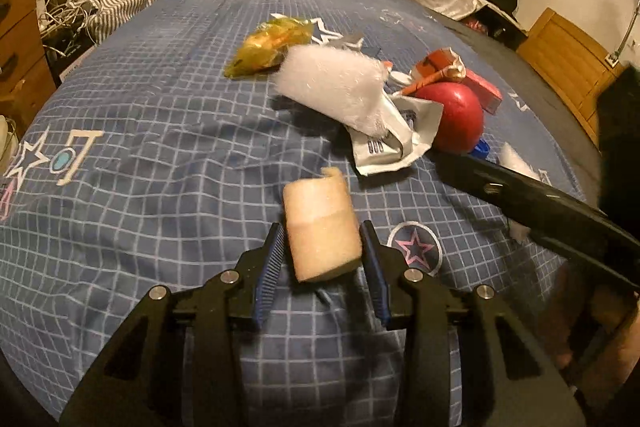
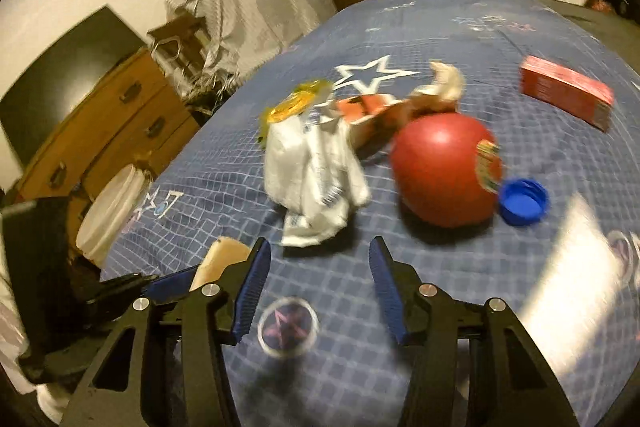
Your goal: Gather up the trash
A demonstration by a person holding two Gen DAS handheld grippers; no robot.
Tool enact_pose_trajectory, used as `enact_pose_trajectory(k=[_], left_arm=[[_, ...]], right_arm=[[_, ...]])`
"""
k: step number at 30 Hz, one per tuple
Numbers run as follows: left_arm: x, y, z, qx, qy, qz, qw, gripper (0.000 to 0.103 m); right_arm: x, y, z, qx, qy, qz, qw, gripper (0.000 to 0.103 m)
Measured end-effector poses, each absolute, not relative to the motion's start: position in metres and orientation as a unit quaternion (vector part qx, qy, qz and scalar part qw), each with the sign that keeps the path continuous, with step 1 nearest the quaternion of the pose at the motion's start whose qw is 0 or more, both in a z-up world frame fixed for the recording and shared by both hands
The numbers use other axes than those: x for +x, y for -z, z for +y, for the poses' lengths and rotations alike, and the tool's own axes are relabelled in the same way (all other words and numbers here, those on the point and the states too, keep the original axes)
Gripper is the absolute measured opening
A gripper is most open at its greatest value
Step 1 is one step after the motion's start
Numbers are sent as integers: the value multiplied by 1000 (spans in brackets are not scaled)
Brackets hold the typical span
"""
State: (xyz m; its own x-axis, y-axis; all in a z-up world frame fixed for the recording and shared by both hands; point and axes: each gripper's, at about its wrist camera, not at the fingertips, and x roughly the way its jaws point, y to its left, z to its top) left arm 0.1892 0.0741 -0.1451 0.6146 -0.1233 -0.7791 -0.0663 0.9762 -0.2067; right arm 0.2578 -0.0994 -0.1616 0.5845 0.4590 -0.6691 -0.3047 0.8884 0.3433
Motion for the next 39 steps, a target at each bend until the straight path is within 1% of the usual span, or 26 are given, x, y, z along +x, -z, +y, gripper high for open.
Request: enact_pose_trajectory(k=[1,2,6,7,8,9,10,12,13,17,20,21,22,23,24,27,28,31,33,34,38,39], left_arm=[[189,144,76,-110,17,437,892,37],[189,143,77,-113,18,437,892,37],[189,146,82,-127,25,441,888,37],[190,147,82,-130,27,443,887,37],[191,148,82,-132,30,445,885,37],[191,150,80,-133,30,446,885,37],[191,150,79,-132,29,446,885,37],[190,149,77,-130,28,446,885,37],[189,147,77,-127,27,444,887,37],[185,142,80,-120,22,438,891,37],[181,142,82,-119,23,438,891,37],[179,142,81,-117,25,438,891,37],[177,143,80,-118,27,439,890,38],[175,144,80,-119,28,440,890,38],[174,145,79,-121,28,440,889,39],[173,147,77,-126,33,444,886,39],[173,148,77,-126,32,445,886,39],[172,146,81,-130,31,443,886,39],[172,144,84,-131,29,442,887,39],[173,143,86,-130,28,442,887,39],[179,143,86,-122,38,449,884,39],[180,143,85,-119,40,451,883,39]], right_arm=[[265,164,-94,90,-216,406,884,59],[273,165,-87,80,-210,407,886,60],[297,170,-76,72,-200,412,886,60],[304,173,-74,72,-200,418,883,58],[310,177,-73,74,-200,424,880,53],[313,180,-73,75,-199,428,878,39],[314,181,-75,78,-197,426,879,33],[304,176,-81,85,-195,417,884,27],[291,169,-85,81,-196,409,888,27],[235,163,-116,78,-185,411,890,27],[181,170,-140,76,-175,434,880,29],[169,170,-147,76,-169,433,882,36],[157,167,-155,77,-152,422,890,57],[144,160,-166,71,-117,398,907,68],[136,152,-172,61,-84,374,922,72],[130,131,-183,41,-49,333,941,71],[134,129,-183,36,-55,332,941,66],[161,126,-186,48,-83,338,936,57],[188,126,-194,44,-84,342,935,55],[207,128,-194,38,-94,358,928,55],[280,153,-184,-73,-119,442,886,54],[289,156,-183,-92,-122,447,881,54]])
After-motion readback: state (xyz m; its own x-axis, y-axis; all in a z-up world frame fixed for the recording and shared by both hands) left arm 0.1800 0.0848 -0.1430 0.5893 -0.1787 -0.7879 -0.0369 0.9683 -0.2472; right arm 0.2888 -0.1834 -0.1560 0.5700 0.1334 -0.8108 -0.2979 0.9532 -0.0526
